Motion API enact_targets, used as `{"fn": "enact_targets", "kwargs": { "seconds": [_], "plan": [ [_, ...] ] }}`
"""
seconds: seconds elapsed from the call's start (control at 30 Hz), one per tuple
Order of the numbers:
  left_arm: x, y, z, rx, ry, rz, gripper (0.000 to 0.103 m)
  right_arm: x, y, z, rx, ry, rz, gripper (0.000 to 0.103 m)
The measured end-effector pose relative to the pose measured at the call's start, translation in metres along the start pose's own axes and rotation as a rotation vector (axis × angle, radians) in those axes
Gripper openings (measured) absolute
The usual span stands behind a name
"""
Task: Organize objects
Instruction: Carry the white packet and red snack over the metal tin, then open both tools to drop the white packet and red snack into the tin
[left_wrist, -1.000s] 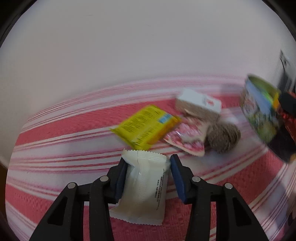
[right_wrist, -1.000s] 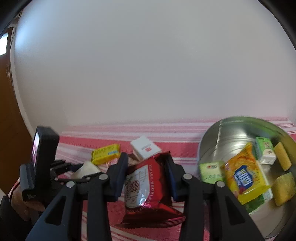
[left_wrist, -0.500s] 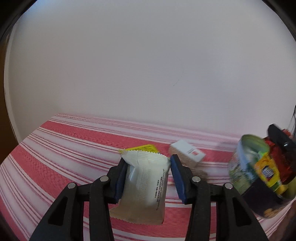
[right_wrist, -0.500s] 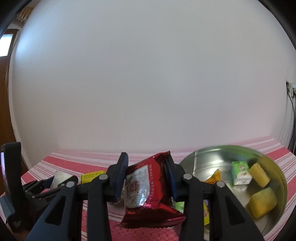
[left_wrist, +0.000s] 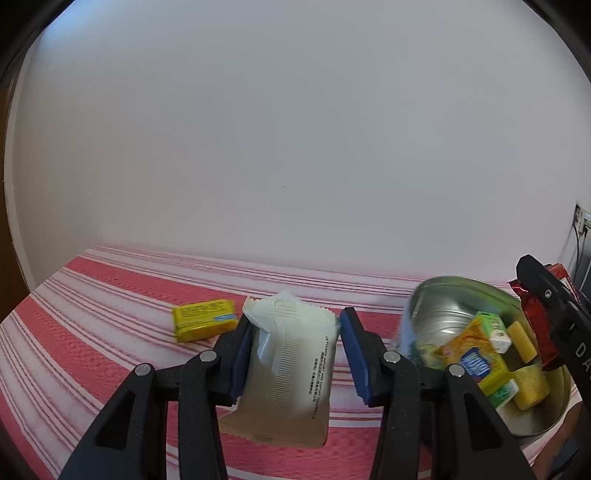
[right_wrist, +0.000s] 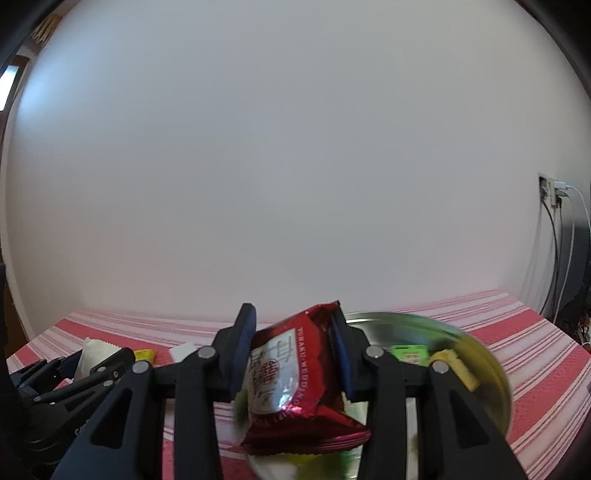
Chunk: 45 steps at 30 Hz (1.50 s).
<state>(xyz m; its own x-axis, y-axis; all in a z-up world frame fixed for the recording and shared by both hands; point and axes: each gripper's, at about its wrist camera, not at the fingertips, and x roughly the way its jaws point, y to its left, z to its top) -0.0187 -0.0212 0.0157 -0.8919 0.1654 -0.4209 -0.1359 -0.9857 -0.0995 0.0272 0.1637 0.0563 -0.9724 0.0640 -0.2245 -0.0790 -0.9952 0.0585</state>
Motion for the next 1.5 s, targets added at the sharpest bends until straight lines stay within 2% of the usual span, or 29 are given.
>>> {"fn": "enact_targets", "kwargs": {
  "seconds": [0.43, 0.77, 1.1, 1.5],
  "plan": [
    [0.001, -0.075, -0.005, 0.058, -0.002, -0.039, 0.048, -0.007, -0.056, 0.011, 0.018, -0.019, -0.075, 0.04],
    [0.006, -0.111, -0.005, 0.101, 0.007, -0.072, 0.048, -0.007, -0.085, 0.016, 0.045, -0.007, -0.124, 0.04],
    [0.014, -0.145, -0.012, 0.123, 0.039, -0.117, 0.048, 0.013, -0.122, 0.011, 0.046, 0.062, -0.177, 0.04],
    [0.029, -0.171, -0.027, 0.166, 0.08, -0.103, 0.048, 0.04, -0.154, -0.001, 0.052, 0.168, -0.203, 0.04]
  ]
}}
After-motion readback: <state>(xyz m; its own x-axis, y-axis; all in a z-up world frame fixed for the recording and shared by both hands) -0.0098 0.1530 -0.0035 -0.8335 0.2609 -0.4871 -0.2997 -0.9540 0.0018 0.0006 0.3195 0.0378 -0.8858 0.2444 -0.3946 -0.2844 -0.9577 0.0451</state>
